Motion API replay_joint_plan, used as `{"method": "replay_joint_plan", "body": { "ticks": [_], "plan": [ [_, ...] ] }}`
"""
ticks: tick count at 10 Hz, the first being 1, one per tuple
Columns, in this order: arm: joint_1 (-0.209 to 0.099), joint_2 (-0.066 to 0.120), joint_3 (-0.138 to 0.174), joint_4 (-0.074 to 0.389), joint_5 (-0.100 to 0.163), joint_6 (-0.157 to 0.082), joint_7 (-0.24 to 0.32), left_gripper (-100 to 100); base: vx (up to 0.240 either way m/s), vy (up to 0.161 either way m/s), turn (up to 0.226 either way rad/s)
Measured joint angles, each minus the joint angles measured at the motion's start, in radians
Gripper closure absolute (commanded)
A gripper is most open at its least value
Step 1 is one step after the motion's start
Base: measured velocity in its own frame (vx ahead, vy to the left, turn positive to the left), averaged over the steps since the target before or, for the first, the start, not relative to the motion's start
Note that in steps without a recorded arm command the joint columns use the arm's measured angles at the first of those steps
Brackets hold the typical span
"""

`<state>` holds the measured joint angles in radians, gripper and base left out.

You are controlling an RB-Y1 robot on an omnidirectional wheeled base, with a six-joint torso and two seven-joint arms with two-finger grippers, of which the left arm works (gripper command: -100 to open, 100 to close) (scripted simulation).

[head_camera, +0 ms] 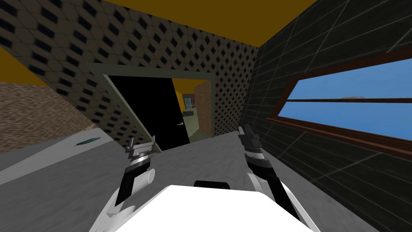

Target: Push the door open

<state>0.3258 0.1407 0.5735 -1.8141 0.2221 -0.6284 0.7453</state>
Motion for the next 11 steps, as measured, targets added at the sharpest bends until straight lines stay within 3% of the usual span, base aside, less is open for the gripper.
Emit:
{"method": "replay_joint_plan", "body": {
  "ticks": [11],
  "plan": [
    [-0.037, 0.008, 0.153, 0.107, 0.068, -0.038, 0.212, -100, -0.01, 0.098, -0.224]
  ]
}}
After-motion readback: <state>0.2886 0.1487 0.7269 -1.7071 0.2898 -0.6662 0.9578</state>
